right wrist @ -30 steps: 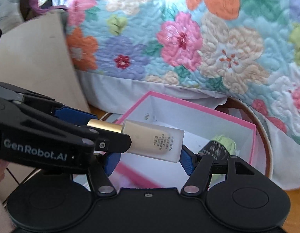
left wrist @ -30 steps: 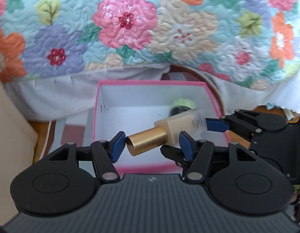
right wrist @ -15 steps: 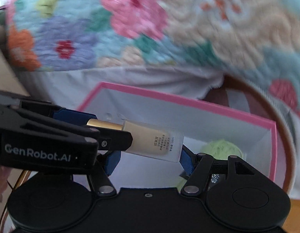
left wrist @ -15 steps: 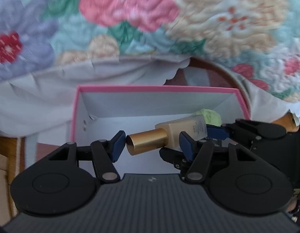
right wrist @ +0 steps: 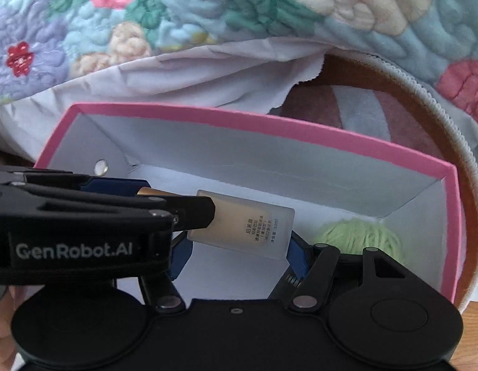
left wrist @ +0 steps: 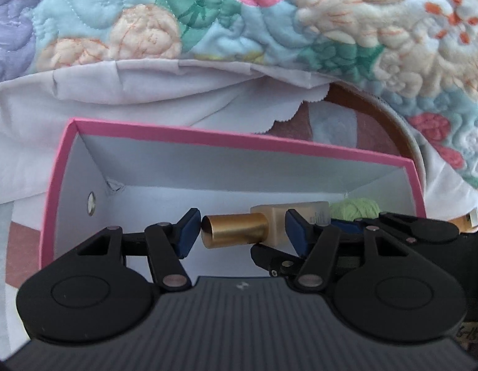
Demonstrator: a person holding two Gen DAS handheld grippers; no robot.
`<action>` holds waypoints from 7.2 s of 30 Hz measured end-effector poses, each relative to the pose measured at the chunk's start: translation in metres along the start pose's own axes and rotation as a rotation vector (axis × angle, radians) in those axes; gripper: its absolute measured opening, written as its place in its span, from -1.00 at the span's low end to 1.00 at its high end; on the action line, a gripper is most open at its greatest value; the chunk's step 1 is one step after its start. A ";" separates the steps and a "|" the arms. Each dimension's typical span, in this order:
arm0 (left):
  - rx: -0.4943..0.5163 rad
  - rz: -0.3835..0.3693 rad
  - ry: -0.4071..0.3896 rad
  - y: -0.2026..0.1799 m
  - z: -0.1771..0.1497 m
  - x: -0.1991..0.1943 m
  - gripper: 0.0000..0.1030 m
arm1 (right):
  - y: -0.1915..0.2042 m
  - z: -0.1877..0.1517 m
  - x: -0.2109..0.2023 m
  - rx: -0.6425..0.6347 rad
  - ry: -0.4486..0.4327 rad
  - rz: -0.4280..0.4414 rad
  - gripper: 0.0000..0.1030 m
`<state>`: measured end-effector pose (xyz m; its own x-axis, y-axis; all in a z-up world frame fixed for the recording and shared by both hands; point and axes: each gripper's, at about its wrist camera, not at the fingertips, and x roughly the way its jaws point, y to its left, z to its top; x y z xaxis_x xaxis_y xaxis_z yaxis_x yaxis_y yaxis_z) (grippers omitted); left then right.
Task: Organize objects
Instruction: 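Carry the foundation bottle with the left gripper into the pink box, then open the left gripper to release the bottle and withdraw, then grasp the white rectangular packet with the left gripper and lift it, then carry the white packet in the right gripper into the pink box, then open the right gripper to drop the packet and withdraw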
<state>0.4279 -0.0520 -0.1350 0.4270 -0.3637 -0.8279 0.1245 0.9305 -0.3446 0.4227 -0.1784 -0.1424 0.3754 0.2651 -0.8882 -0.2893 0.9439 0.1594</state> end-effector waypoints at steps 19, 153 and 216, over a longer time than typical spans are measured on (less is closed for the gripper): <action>-0.026 0.034 -0.018 -0.011 -0.010 -0.040 0.14 | -0.002 -0.019 -0.049 -0.026 -0.039 0.002 0.40; -0.031 0.024 -0.123 -0.036 -0.236 -0.309 -0.43 | 0.145 -0.204 -0.264 -0.504 -0.285 0.219 -0.12; -0.197 -0.084 0.130 -0.021 -0.059 0.009 -0.57 | -0.004 -0.080 -0.083 0.173 -0.041 0.034 0.08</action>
<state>0.3765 -0.0770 -0.1611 0.3017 -0.4539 -0.8384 -0.0281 0.8748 -0.4837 0.3225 -0.2202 -0.1039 0.4043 0.3016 -0.8635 -0.1479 0.9532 0.2637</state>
